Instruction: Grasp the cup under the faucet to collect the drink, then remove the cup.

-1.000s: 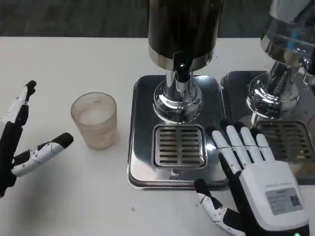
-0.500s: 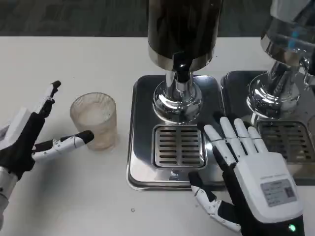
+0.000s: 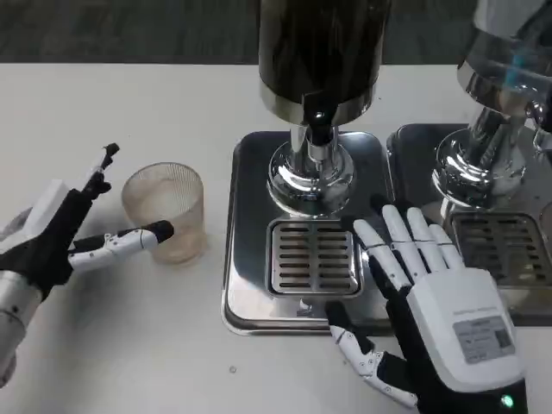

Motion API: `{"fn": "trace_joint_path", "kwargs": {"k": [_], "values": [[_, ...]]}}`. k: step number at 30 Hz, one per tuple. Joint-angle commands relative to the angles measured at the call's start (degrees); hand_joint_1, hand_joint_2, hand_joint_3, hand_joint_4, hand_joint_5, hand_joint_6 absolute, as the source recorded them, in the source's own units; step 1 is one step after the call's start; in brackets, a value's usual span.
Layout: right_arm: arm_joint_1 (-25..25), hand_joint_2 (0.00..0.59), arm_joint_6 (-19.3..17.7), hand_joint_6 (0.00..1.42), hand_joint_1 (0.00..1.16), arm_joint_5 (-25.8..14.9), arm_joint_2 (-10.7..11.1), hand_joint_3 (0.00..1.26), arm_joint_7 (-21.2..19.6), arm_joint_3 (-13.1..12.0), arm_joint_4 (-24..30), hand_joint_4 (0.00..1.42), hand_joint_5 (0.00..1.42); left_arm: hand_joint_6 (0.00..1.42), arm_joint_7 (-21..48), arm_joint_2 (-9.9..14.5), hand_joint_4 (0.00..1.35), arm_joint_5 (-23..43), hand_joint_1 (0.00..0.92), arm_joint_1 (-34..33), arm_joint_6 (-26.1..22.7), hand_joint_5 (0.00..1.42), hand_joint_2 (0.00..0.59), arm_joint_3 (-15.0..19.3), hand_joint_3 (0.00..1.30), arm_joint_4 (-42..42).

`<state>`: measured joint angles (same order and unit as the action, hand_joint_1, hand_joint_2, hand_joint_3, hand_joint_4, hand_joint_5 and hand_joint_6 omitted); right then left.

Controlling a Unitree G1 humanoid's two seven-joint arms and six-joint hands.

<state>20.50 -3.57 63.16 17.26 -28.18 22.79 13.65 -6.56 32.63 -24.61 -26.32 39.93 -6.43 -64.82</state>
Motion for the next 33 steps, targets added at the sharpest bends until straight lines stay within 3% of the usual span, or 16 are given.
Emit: {"fn": "trace_joint_path", "kwargs": {"k": [1, 20, 27, 33], "values": [[-0.2, 0.427, -0.2, 0.07, 0.25, -0.3, -0.4, 0.15, -1.1, 0.0, -0.5, 0.0, 0.0, 0.15, 1.9, -0.5, 0.0, 0.3, 0.264, -2.2, -0.8, 0.15, 0.029, -1.4, 0.0, -1.5], [-0.3, 0.42, -0.1, 0.09, 0.26, -1.3, -1.4, 0.16, -1.8, -0.1, -1.6, 0.0, 0.0, 0.17, 4.1, -2.4, 0.0, 0.1, 0.281, -6.0, -2.1, 0.18, 0.031, -4.4, 0.0, -4.3], [-0.3, 0.419, -0.3, 0.09, 0.26, -2.7, -1.8, 0.16, -1.8, -0.2, -2.2, 0.0, 0.0, 0.2, 2.8, -3.6, 0.06, 0.0, 0.294, -5.6, -1.6, 0.23, 0.049, -4.6, 0.0, -4.8], [0.0, 0.419, -0.5, 0.09, 0.26, -3.7, -1.7, 0.16, -1.6, -0.3, -2.0, 0.0, 0.0, 0.26, 2.2, -5.0, 0.14, -0.1, 0.315, -4.9, -1.3, 0.31, 0.076, -4.9, 0.09, -5.1]]}}
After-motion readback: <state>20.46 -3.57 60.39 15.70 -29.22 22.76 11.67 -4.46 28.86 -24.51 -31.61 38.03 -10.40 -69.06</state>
